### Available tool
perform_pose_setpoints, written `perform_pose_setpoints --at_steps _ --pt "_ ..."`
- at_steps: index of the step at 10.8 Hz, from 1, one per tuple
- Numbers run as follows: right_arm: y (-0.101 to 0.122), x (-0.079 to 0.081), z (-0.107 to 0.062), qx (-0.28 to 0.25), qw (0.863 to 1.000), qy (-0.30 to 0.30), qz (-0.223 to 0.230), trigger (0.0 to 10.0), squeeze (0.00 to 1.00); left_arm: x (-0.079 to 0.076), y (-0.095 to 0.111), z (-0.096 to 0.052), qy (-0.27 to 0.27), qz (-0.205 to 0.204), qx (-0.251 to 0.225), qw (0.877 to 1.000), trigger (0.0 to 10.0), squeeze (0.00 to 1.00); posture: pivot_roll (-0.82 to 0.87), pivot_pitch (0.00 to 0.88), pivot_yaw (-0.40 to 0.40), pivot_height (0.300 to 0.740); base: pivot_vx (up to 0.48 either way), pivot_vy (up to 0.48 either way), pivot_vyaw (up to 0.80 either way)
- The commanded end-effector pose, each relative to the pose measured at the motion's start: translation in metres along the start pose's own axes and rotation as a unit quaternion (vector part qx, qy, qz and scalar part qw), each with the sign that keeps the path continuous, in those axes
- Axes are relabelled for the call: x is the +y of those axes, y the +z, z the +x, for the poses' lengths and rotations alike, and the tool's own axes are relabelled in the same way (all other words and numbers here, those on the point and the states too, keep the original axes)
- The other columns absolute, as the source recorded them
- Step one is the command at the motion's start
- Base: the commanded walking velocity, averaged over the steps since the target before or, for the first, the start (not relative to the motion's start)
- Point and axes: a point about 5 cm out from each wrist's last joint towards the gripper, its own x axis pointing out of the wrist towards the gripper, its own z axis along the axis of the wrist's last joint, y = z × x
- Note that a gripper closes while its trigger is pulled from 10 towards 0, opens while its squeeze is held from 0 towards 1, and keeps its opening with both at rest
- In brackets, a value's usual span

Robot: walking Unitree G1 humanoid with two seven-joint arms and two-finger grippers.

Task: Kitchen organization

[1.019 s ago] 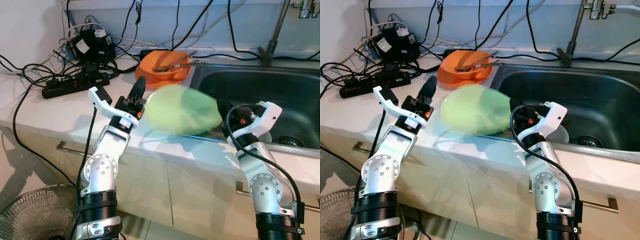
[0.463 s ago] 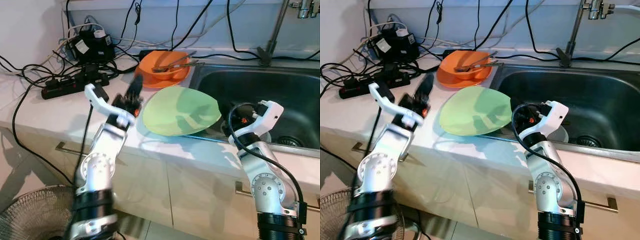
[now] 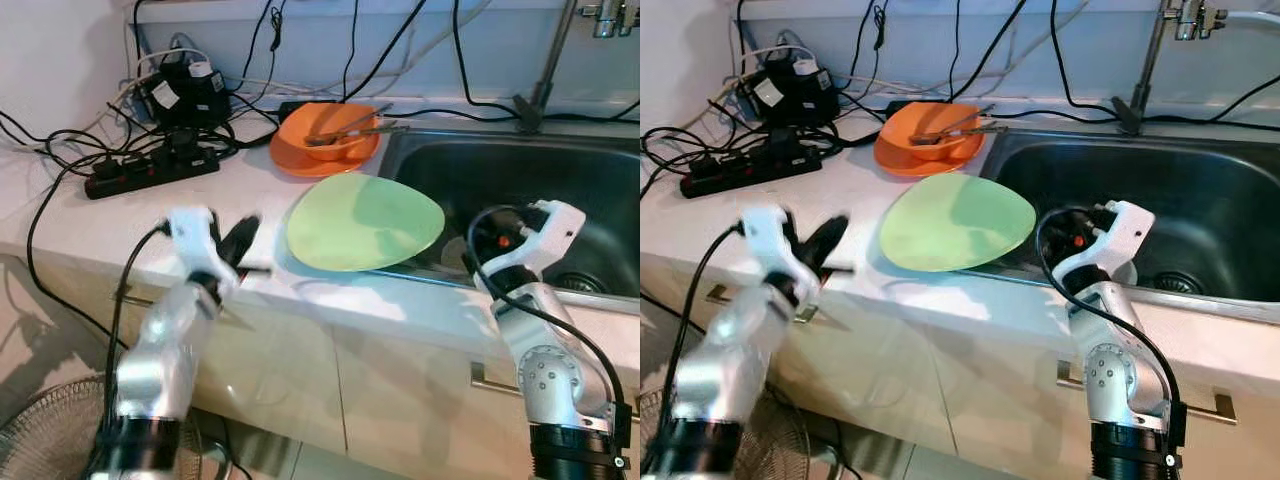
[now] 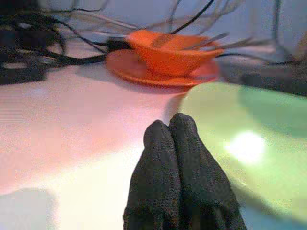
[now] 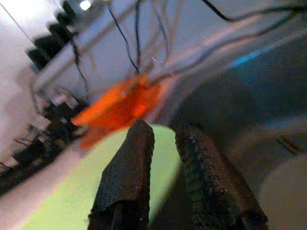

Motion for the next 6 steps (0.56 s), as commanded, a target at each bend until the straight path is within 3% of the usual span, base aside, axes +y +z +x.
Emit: perform_pose_setpoints --at_steps 1,3,4,6 --pt "-0.001 0.000 0.002 0.002 1.000 -0.003 -0.007 10.0 0.00 0.001 0.004 0.000 0.006 0.020 -0.012 1.000 10.0 0.00 0.03 0.000 0.129 0.740 0.000 0.000 0.00" --pt "-0.002 -0.006 0.000 -0.009 0.996 -0.016 -0.090 10.0 0.00 -0.005 0.006 -0.005 0.025 0.057 -0.071 0.996 10.0 0.00 0.03 0.000 0.130 0.740 0.000 0.000 0.00" --pt "-0.004 -0.008 -0.001 -0.009 0.995 -0.018 -0.102 10.0 0.00 -0.005 0.005 -0.008 0.028 0.082 -0.085 0.993 10.0 0.00 0.03 0.000 0.131 0.740 0.000 0.000 0.00" --pt "-0.005 -0.010 0.000 -0.004 0.997 -0.015 -0.076 10.0 0.00 -0.002 -0.008 -0.019 0.040 0.133 -0.083 0.987 10.0 0.00 0.03 0.000 0.130 0.740 0.000 0.000 0.00"
